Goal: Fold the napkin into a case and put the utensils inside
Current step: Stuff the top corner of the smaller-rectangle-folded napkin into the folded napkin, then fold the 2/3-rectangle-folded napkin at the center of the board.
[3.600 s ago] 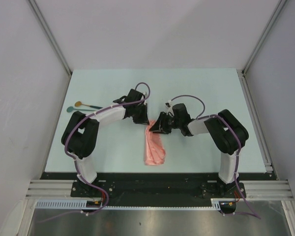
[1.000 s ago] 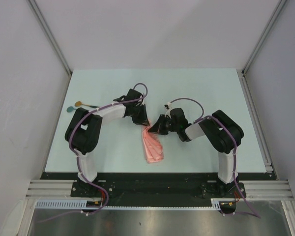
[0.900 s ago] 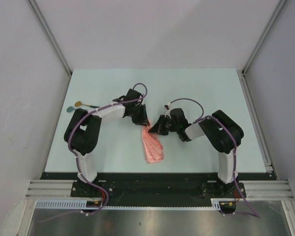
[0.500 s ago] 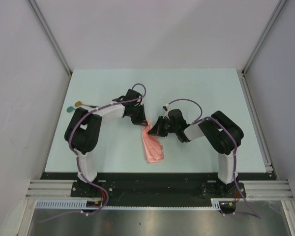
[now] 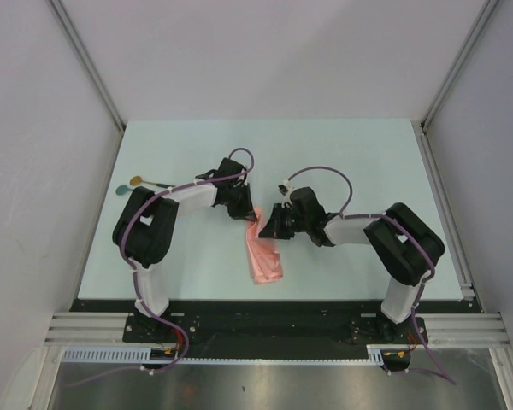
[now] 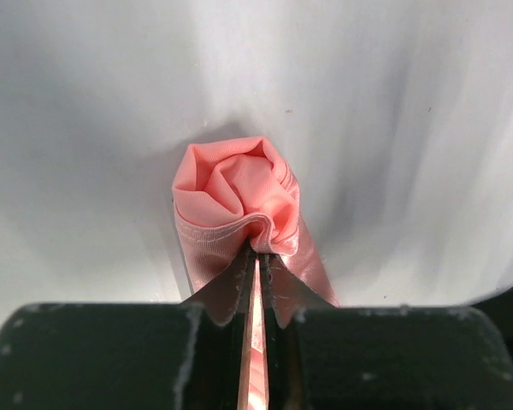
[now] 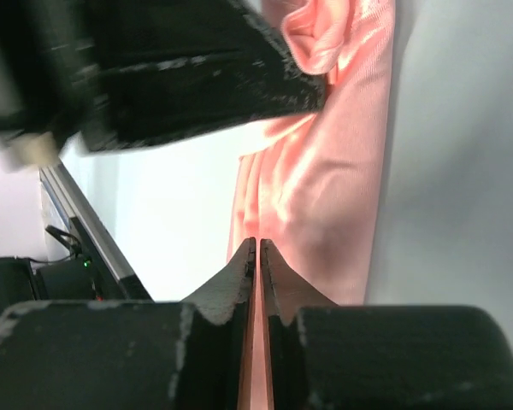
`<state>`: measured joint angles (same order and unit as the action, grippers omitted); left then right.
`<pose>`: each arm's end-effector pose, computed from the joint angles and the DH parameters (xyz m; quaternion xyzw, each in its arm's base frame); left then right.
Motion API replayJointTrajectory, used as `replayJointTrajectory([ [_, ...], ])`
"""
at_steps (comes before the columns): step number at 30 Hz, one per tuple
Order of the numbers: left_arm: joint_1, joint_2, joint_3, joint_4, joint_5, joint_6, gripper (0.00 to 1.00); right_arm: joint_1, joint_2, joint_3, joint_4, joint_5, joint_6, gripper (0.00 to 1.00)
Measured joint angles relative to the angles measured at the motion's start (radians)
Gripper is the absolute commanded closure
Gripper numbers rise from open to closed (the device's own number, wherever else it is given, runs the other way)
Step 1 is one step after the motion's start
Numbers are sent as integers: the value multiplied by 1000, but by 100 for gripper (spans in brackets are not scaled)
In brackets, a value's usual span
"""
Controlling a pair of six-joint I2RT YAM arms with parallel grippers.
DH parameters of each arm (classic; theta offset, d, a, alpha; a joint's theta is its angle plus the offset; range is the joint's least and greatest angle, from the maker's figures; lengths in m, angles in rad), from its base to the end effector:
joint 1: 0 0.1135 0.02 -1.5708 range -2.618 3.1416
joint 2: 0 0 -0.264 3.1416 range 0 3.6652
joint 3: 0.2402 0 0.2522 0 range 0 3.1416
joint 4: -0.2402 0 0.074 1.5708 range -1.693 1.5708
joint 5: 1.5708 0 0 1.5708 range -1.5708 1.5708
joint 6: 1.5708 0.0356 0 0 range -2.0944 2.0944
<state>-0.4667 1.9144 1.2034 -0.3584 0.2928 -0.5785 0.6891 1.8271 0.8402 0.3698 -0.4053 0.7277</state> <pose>0.3398 -0.1827 0.1529 -0.0174 0.9589 -0.2450 0.1421 0.2682 0.2391 0.1358 -0.0756 0.8719 0.4283 0.2251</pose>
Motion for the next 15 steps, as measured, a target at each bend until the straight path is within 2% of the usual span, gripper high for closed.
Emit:
replayJointTrajectory([
  [7,0,-2,-3,3,0,0,91,-34,-175,-90,-109,-1,-76,87],
  [15,0,-4,-6,6,0,0,89,28,-185,-140,-177,17,-110,89],
])
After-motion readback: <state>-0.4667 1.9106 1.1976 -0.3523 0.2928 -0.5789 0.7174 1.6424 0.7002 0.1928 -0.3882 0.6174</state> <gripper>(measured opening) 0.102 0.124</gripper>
